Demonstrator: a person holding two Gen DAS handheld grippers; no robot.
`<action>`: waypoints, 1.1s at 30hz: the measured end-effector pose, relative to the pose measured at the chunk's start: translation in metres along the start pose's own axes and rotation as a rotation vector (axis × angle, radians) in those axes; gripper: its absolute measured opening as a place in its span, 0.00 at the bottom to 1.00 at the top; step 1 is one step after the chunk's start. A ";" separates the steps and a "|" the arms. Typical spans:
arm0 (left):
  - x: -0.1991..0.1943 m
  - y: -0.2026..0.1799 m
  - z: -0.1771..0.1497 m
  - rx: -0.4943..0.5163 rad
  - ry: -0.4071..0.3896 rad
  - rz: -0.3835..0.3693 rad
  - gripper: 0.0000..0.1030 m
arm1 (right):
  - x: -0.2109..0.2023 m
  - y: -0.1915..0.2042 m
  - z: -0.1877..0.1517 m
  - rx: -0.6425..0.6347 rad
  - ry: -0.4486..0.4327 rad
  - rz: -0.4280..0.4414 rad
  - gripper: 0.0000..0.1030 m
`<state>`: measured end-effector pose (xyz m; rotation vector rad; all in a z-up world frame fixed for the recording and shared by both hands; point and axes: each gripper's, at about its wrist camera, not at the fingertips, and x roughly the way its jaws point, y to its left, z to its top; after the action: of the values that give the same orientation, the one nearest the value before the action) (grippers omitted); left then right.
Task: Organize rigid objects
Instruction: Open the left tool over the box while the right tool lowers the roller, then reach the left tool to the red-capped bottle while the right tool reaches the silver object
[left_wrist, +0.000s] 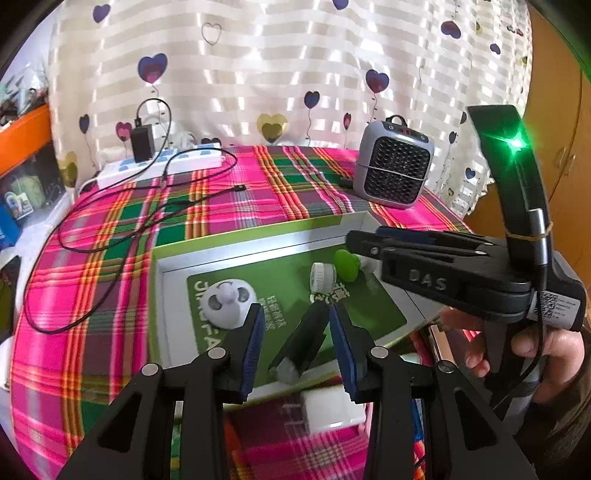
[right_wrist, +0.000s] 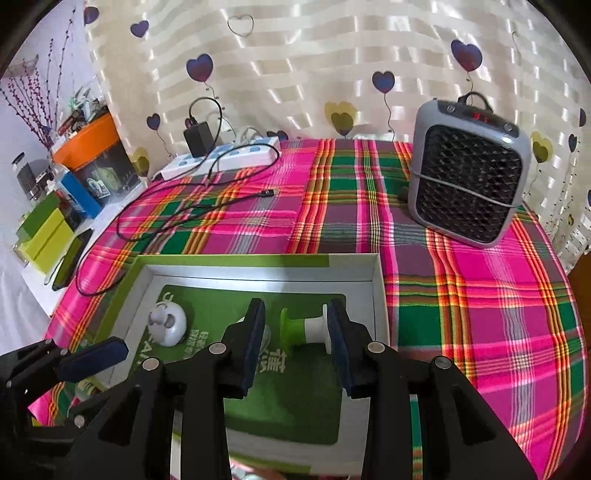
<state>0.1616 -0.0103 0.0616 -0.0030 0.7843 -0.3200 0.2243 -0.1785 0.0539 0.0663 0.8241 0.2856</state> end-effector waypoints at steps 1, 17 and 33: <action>-0.002 0.001 -0.001 -0.005 -0.001 0.000 0.35 | -0.002 0.001 0.000 0.001 -0.002 -0.003 0.35; -0.060 0.044 -0.042 -0.052 -0.039 0.028 0.35 | -0.068 0.005 -0.049 0.038 -0.074 -0.029 0.35; -0.058 0.080 -0.067 -0.001 0.012 -0.031 0.35 | -0.085 -0.002 -0.095 0.092 -0.054 -0.086 0.35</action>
<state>0.0993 0.0905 0.0444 -0.0138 0.7966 -0.3494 0.1010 -0.2089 0.0497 0.1244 0.7840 0.1645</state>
